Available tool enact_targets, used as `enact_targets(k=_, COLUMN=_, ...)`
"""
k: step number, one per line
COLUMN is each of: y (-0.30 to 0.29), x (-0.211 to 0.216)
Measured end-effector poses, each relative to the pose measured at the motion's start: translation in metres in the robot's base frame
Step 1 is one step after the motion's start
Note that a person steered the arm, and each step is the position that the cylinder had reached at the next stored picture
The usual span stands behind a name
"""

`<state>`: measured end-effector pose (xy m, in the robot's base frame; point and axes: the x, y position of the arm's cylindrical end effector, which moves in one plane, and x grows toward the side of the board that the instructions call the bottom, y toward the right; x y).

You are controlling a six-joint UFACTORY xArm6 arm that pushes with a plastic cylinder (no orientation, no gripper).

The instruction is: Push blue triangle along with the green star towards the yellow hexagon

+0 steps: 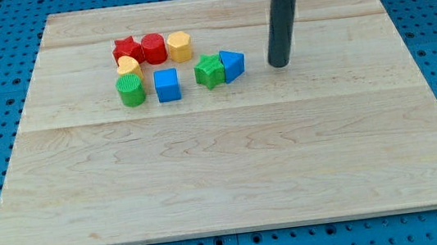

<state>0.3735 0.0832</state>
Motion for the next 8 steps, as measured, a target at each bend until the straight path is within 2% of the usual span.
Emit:
enact_targets(k=1, y=-0.041, x=0.0)
enact_targets(k=3, y=-0.072, x=-0.007)
enact_targets(k=5, y=-0.071, x=-0.03)
enact_targets(k=6, y=-0.049, x=-0.036)
enact_targets(k=7, y=-0.053, x=-0.052)
enact_targets(k=8, y=-0.083, x=-0.052)
